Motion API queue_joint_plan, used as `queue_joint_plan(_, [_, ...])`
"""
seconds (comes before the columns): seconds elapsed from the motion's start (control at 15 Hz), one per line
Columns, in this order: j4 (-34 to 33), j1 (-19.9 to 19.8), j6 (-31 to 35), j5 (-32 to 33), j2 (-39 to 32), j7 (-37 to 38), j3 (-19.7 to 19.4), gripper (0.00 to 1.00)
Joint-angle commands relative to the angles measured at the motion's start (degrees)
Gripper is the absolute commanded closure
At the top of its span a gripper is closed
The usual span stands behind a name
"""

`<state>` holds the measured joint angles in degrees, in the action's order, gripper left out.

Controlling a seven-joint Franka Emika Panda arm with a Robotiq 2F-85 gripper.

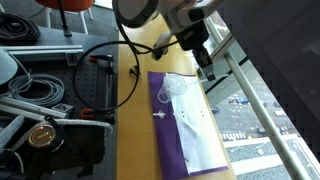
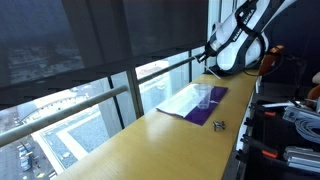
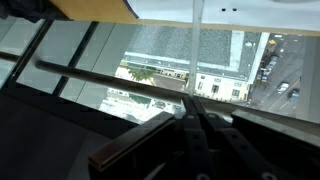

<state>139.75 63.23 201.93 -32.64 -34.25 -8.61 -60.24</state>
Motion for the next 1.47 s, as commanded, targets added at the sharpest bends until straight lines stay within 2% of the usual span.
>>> queue_joint_plan(0.0, [-0.5,-1.5,6.9,4.9,-1.8,-1.4,3.3,1.0])
queue_joint_plan(0.13, [-1.5,-2.3,6.5,8.6,-2.4,-2.2,4.3,1.0])
queue_joint_plan(0.2, [-3.4,4.9,-1.2,-2.3,-11.8,0.7,-2.5,1.0])
queue_joint_plan(0.4, [-4.7,9.6,-8.5,-9.4,-19.1,1.8,-7.7,1.0])
queue_joint_plan(0.47, [-4.1,5.1,-0.1,-1.7,-11.3,-2.8,-2.6,1.0])
queue_joint_plan(0.6, [-5.0,5.8,3.5,-0.3,-14.6,-2.8,-2.6,1.0])
queue_joint_plan(0.67, [-5.0,5.6,4.8,3.7,-15.4,-0.6,-2.8,1.0])
queue_joint_plan(0.73, [-6.5,12.0,-5.9,-8.4,-26.0,0.8,-8.9,1.0])
queue_joint_plan(0.8, [-6.6,12.6,-8.0,-8.9,-27.1,1.5,-9.9,1.0])
queue_joint_plan(0.93, [-6.1,15.7,-13.4,-13.5,-32.7,1.8,-14.0,1.0])
queue_joint_plan(1.07, [-4.9,18.5,-18.8,-15.6,-38.9,4.0,-17.7,1.0])
queue_joint_plan(1.13, [-4.9,15.6,-7.0,-5.3,-29.7,3.5,-13.6,1.0])
queue_joint_plan(1.2, [-5.0,16.4,-6.2,-4.2,-32.5,4.6,-14.4,1.0])
queue_joint_plan(1.33, [-5.4,15.7,0.4,0.2,-33.9,6.5,-13.4,1.0])
queue_joint_plan(1.4, [-5.7,19.7,-11.7,-10.3,-44.6,6.1,-17.6,1.0])
